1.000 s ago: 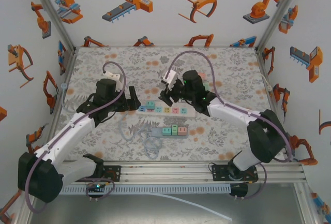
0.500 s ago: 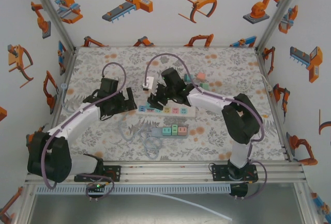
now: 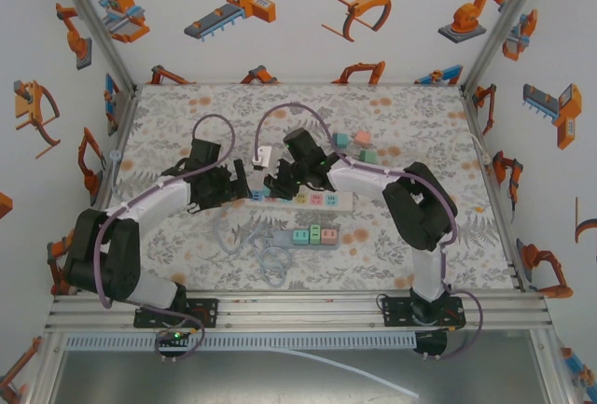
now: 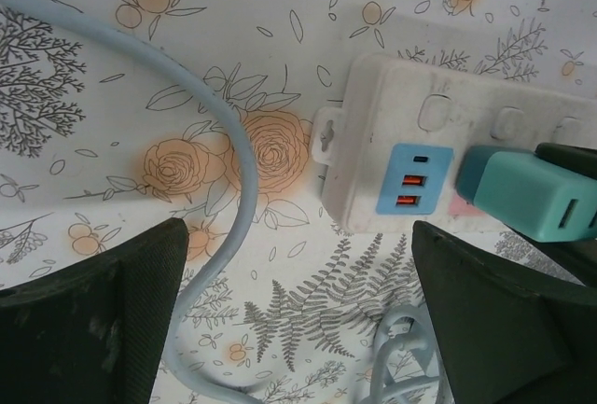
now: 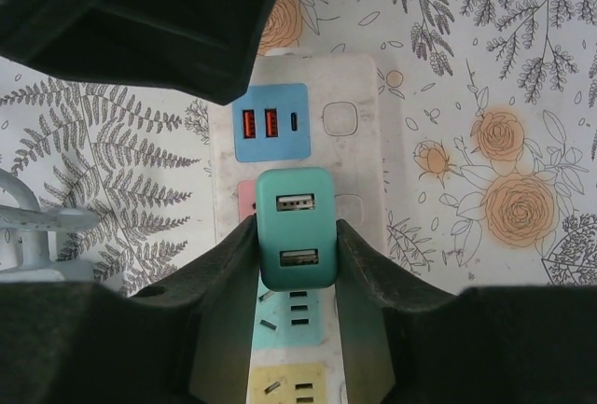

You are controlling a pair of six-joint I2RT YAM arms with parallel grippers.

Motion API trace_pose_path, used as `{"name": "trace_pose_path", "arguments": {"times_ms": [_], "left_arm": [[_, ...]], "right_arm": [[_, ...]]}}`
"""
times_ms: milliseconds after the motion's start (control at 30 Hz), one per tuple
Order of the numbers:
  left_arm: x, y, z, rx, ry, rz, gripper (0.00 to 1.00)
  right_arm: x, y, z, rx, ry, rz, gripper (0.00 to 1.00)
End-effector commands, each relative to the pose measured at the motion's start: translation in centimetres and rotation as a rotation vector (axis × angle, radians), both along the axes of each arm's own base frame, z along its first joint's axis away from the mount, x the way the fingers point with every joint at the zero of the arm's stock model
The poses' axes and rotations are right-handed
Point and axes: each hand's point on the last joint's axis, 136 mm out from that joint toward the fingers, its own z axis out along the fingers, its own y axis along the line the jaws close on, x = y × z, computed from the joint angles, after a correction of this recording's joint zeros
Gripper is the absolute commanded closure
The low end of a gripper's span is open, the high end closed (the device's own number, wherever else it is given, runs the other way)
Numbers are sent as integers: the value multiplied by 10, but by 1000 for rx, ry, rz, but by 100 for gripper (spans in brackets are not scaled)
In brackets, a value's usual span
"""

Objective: Pull the plug off the socket

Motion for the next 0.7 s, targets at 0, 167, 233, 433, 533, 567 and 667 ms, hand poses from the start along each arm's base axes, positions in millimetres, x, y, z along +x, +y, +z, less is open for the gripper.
{"name": "trace_pose_path", "arguments": {"times_ms": [0, 167, 233, 433, 533, 567, 667], "left_arm": [[8, -9, 1, -45, 10, -3, 4], [5, -9, -13, -35, 51, 1, 8], [4, -8, -17, -29, 61, 1, 11], [-5, -6, -27, -6, 88, 0, 16], [-12, -4, -33, 15, 106, -6, 17], [-13, -3, -34, 22, 108, -7, 17], [-20, 1, -42, 62, 130, -5, 18]], "right_arm": [[-4, 11, 17, 54, -17, 41, 66], [-8, 12, 20, 73, -17, 56, 72], [-8, 12, 22, 82, -21, 59, 75], [-8, 16, 36, 121, -34, 64, 78], [-8, 19, 46, 155, -34, 62, 78], [-8, 20, 49, 166, -34, 62, 78], [-6, 21, 59, 198, -42, 51, 79]]}}
